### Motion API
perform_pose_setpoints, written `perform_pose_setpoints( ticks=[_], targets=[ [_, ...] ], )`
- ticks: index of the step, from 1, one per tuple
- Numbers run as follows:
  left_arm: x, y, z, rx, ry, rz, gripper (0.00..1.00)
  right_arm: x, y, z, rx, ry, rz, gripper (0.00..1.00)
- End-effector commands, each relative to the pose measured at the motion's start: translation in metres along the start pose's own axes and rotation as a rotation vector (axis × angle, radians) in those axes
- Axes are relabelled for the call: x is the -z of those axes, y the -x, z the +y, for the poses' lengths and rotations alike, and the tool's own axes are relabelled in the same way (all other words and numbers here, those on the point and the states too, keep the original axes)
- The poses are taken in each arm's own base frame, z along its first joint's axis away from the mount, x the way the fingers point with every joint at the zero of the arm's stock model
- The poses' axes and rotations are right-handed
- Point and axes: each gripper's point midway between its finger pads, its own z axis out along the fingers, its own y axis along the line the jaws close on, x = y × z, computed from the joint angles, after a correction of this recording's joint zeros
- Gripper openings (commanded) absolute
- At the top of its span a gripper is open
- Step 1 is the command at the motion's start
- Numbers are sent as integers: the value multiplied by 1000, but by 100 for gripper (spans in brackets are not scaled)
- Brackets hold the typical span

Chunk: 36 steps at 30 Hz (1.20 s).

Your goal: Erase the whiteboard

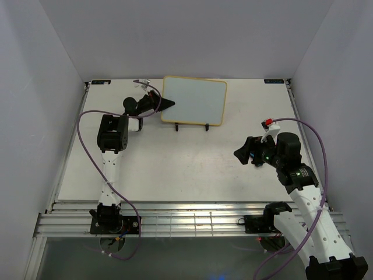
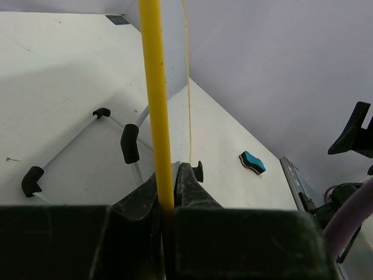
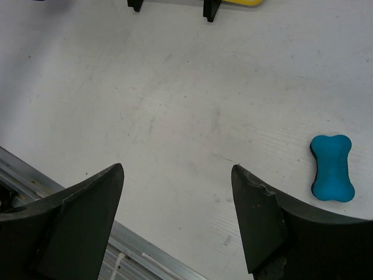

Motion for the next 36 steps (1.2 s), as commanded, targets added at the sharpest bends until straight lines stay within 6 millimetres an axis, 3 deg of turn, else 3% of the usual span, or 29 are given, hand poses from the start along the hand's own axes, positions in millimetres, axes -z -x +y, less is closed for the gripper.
perform_pose_setpoints(
  ticks=[1, 21, 32, 36],
  targets=[
    [19, 19, -7, -530, -113, -45, 0, 2, 10, 8, 41, 39, -50, 80],
    [36, -10, 14, -559, -79, -7, 1, 6, 16, 17, 58, 79, -81, 80],
    [43, -19, 13, -529, -51, -8, 13, 6, 17, 18, 61, 88, -87, 80],
    [42, -17, 11, -525, -50, -12, 24, 7, 17, 18, 63, 86, -91, 80]
  ],
)
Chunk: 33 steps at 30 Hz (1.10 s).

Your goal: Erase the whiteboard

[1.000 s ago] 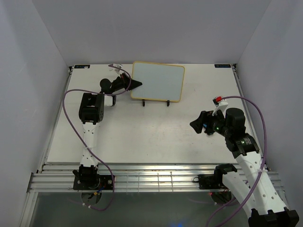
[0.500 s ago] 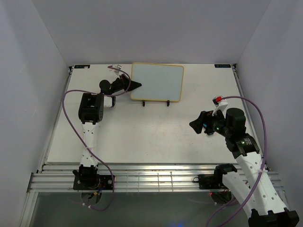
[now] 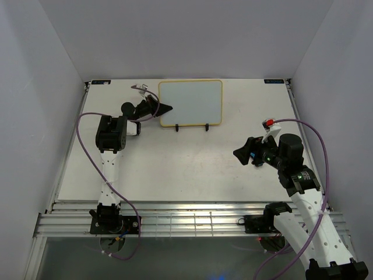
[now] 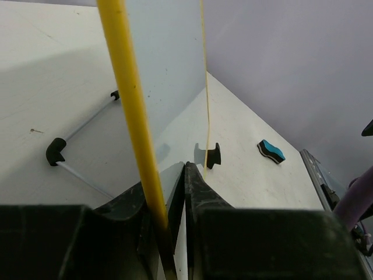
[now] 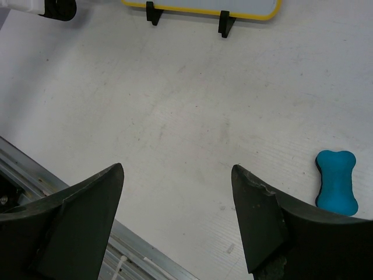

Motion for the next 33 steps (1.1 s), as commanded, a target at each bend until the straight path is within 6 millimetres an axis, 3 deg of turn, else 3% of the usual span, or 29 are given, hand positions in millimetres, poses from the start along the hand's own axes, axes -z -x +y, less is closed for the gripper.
perform_pose_setpoints(
  ticks=[1, 7, 8, 9, 20, 29, 32, 33],
  targets=[
    [23, 2, 2, -477, -64, -30, 26, 0, 9, 6, 28, 32, -41, 80],
    [24, 0, 2, -455, -58, -31, 44, 0, 10, 7, 30, 38, -44, 80],
    [24, 0, 2, -458, -57, -32, 85, 1, 10, 7, 30, 37, -46, 80],
    [25, 0, 2, -459, -55, -32, 98, 1, 10, 7, 32, 38, -45, 80],
    [24, 8, -3, -472, -37, -54, 98, -1, 10, 7, 31, 37, -43, 80],
    [37, 62, -25, -491, 62, -181, 98, -7, 3, -6, 17, -17, -17, 83],
    [39, 75, -41, -478, 80, -217, 98, -10, 0, -15, 2, -65, -2, 95],
    [40, 85, -43, -464, 111, -262, 98, -10, -1, -21, -4, -94, 2, 90]
  ],
)
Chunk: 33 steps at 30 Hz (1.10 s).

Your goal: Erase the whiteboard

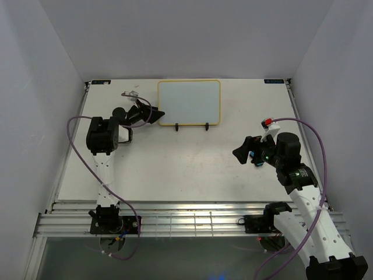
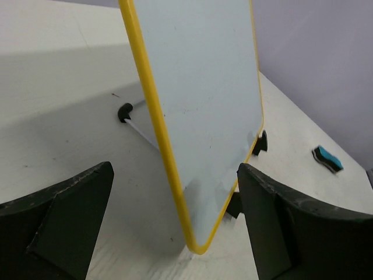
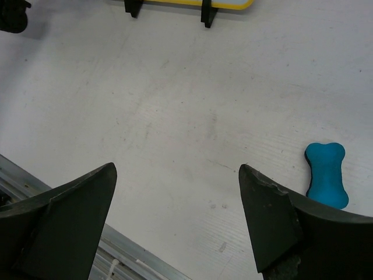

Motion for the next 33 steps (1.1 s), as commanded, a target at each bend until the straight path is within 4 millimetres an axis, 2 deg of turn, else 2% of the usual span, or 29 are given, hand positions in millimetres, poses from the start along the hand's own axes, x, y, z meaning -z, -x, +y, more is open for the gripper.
perform_pose_setpoints(
  ticks=[1, 3, 4, 5, 6, 7, 8, 9, 10, 11, 12, 13, 14, 15, 16, 17, 18, 19, 21, 22, 24, 25, 27, 29, 31, 32, 33],
  targets=[
    [4, 105, -61, -298, -50, -269, 98, -3, 4, -12, 1, -70, -16, 90],
    [11, 124, -66, -300, 20, -339, 98, -1, 8, -18, -2, -109, -15, 90],
    [17, 135, -77, -288, 56, -354, 98, 0, 7, -20, -5, -121, -8, 90],
    [20, 142, -79, -281, 96, -365, 98, 2, 9, -21, -2, -131, -15, 90],
    [23, 150, -79, -263, 142, -374, 98, 3, 11, -22, -1, -146, -19, 90],
    [27, 147, -60, -165, 264, -349, 98, 6, 13, -24, 0, -162, -21, 90],
    [30, 167, -72, -160, 300, -356, 98, 7, 14, -26, -1, -175, -21, 90],
    [33, 173, -69, -139, 351, -345, 98, 9, 16, -28, 1, -194, -26, 90],
    [39, 160, -56, -55, 446, -282, 98, 11, 21, -30, 4, -208, -36, 90],
    [45, 178, -69, -59, 486, -289, 98, 13, 21, -31, 2, -223, -32, 90],
    [53, 180, -68, -35, 552, -286, 98, 15, 22, -34, 0, -246, -36, 90],
    [64, 168, -66, 13, 628, -245, 98, 17, 24, -36, 2, -262, -40, 90],
    [75, 169, -67, 12, 690, -254, 98, 22, 25, -38, 0, -280, -36, 90],
    [86, 178, -87, -7, 714, -273, 98, 25, 27, -41, 1, -307, -36, 90],
    [99, 162, -86, 36, 786, -216, 98, 27, 28, -41, 2, -309, -35, 90],
    [112, 161, -87, 45, 857, -218, 98, 31, 33, -45, 5, -343, -47, 90],
    [122, 169, -106, 32, 873, -234, 98, 35, 32, -48, 5, -368, -40, 90],
    [135, 155, -108, 75, 932, -194, 98, 38, 34, -49, 7, -380, -46, 90],
    [145, 149, -124, 79, 940, -172, 98, 44, 37, -50, 5, -402, -53, 90],
    [155, 141, -139, 78, 943, -135, 98, 45, 37, -52, 2, -416, -55, 90],
    [161, 136, -159, 66, 917, -112, 98, 50, 41, -56, -3, -451, -66, 90],
    [170, 138, -178, 47, 911, -115, 98, 53, 39, -58, -8, -467, -55, 90],
    [186, 136, -193, -3, 940, -94, 98, 60, 44, -61, -7, -501, -68, 90],
    [201, 154, -221, -104, 942, -125, 98, 67, 46, -60, 1, -512, -67, 90],
    [214, 156, -235, -143, 965, -117, 98, 75, 50, -53, 18, -493, -65, 90],
    [220, 161, -249, -175, 957, -135, 98, 79, 51, -50, 22, -487, -63, 90],
    [226, 155, -253, -188, 968, -109, 98, 81, 52, -48, 24, -478, -61, 90]
  ],
)
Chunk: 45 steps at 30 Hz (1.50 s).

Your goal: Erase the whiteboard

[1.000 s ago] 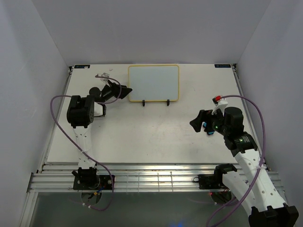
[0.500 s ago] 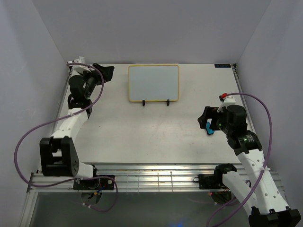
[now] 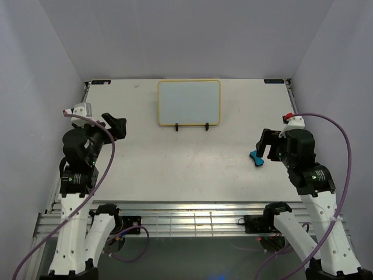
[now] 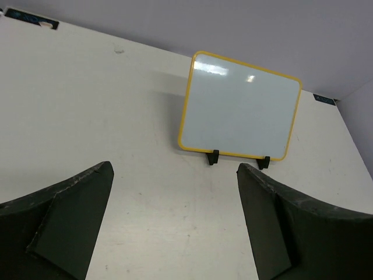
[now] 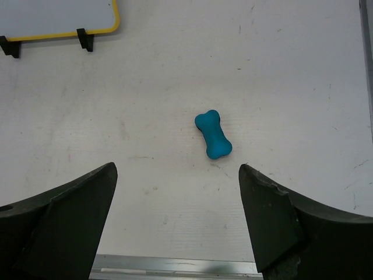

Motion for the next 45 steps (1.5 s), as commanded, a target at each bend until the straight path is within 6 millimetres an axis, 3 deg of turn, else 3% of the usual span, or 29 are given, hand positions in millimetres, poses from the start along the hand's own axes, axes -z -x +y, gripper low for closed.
perform_pose_setpoints(
  ticks=[1, 7, 12, 20, 45],
  targets=[
    [37, -2, 12, -101, 76, 34, 98, 28, 24, 0, 17, 5, -65, 90],
    [70, -19, 19, -86, 111, 47, 98, 52, 27, -5, 34, -2, -118, 90],
    [88, -5, 23, -93, 159, -14, 98, 58, 24, -8, 56, -3, -129, 90],
    [90, -2, 12, -103, 113, -24, 98, 64, 23, -7, 60, 10, -161, 90],
    [93, 2, 18, -144, 147, -64, 98, 59, 22, -6, 81, 17, -147, 90]
  ],
)
